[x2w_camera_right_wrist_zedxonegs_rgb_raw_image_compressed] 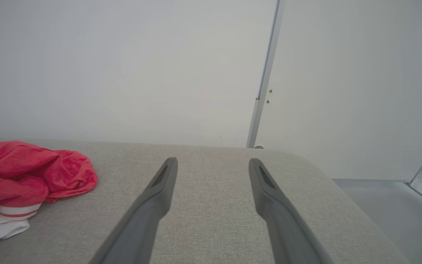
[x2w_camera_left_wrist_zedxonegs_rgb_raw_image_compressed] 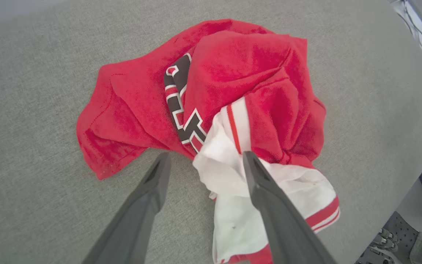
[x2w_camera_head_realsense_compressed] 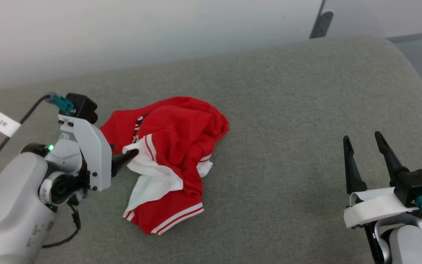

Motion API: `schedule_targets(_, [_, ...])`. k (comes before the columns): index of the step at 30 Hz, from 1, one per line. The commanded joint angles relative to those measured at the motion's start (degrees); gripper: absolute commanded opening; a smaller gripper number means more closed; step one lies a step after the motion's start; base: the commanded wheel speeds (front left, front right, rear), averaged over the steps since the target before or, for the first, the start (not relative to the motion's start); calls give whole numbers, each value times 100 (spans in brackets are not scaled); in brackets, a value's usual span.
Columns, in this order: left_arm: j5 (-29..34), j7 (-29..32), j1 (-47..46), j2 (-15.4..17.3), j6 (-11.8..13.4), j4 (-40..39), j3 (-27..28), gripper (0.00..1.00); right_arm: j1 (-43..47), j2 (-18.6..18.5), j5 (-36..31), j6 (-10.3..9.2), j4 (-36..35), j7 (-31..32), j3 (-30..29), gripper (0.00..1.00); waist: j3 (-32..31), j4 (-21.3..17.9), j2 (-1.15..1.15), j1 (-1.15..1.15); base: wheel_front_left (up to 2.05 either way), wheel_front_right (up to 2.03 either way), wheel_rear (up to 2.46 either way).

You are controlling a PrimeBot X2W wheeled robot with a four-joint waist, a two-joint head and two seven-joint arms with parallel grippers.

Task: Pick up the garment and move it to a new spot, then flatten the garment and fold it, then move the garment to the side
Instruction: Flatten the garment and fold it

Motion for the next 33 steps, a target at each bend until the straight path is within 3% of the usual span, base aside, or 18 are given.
schedule_targets(1, [11, 47, 59, -5, 55, 32, -6, 100, -54, 3, 64, -8, -19, -5, -13, 100, 105, -106, 0, 0, 0, 0, 0])
schedule_targets(9, [-98, 232, 52, -99, 216, 242, -35, 100, -86, 3, 77, -8, 9, -5, -10, 100, 158, -127, 0, 0, 0, 0, 0])
schedule_targets(10, [-89, 242, 50, -97, 217, 280, -40, 82, -75, 3, 74, -8, 7, -5, -6, 100, 158, -123, 0, 0, 0, 0, 0])
schedule_targets(11, [-66, 244, 38, -91, 204, 311, -61, 40, -70, 3, 72, -8, 6, -5, -1, 100, 157, -119, 0, 0, 0, 0, 0])
schedule_targets(12, [-125, 203, 35, -129, 198, 342, -26, 5, -72, 3, 69, -8, 3, -5, -1, 100, 155, -115, 0, 0, 0, 0, 0])
schedule_targets(13, [-155, 191, 28, -161, 202, 375, -6, 0, -75, 3, 66, -8, 2, -5, -6, 100, 154, -109, 0, 0, 0, 0, 0])
schedule_targets(23, [27, 109, -123, -28, 169, 369, -83, 0, 22, 3, -71, -8, 37, -5, -132, 100, 50, 144, 0, 0, 0, 0, 0])
schedule_targets(33, [113, -255, 121, 527, 478, 307, 253, 0, 161, 3, -243, -8, 70, -5, -280, 100, -167, 612, 0, 0, 0, 0, 0])
